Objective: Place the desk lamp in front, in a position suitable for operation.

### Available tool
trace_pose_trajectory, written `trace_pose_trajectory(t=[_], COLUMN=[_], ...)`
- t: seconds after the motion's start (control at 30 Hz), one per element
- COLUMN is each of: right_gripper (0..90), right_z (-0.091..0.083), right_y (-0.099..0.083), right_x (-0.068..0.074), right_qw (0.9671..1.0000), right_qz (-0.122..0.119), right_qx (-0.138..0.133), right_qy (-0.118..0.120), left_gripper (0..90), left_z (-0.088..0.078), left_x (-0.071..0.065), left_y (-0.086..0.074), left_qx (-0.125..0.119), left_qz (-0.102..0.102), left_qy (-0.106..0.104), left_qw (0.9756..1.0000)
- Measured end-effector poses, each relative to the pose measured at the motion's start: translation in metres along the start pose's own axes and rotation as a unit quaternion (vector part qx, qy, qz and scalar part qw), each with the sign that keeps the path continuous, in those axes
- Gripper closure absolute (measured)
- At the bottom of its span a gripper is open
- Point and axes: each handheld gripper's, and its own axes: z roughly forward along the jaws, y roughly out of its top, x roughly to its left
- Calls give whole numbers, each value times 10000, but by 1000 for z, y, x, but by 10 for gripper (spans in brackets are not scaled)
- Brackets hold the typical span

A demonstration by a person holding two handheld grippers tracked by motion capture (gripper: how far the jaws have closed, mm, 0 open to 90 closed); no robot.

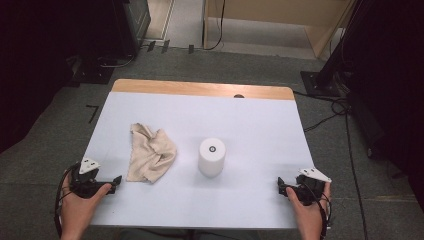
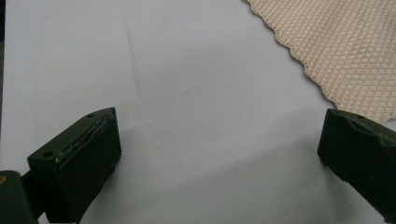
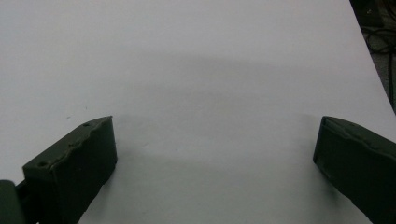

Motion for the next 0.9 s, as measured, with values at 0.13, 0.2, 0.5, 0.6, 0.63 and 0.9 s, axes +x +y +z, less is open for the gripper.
trace_pose_trajectory(t=[0.13, 0.2, 0.5, 0.6, 0.63, 0.9], right_gripper=[0, 0, 0, 0, 0, 0], right_z=[-2, -4, -17, -27, -29, -40], right_y=[0, 0, 12, 23, 25, 40], right_x=[-3, -1, 16, 28, 31, 47], right_qw=[9996, 9983, 9990, 9986, 9983, 9968], right_qz=[251, 564, 284, 116, 86, -120], right_qx=[-79, -114, -327, -471, -506, -699], right_qy=[106, 83, 117, 228, 261, 371], left_gripper=[0, 0, 0, 0, 0, 0], left_z=[0, 1, 0, 0, 0, 0], left_x=[1, -1, -1, -1, -1, -1], left_y=[0, 0, 0, 0, 0, 0], left_qx=[-15, 0, -15, -17, -15, -8], left_qz=[-60, -5, -1, 0, -3, -4], left_qy=[-42, 19, 21, 21, 16, 19], left_qw=[10000, 10000, 10000, 10000, 10000, 10000])
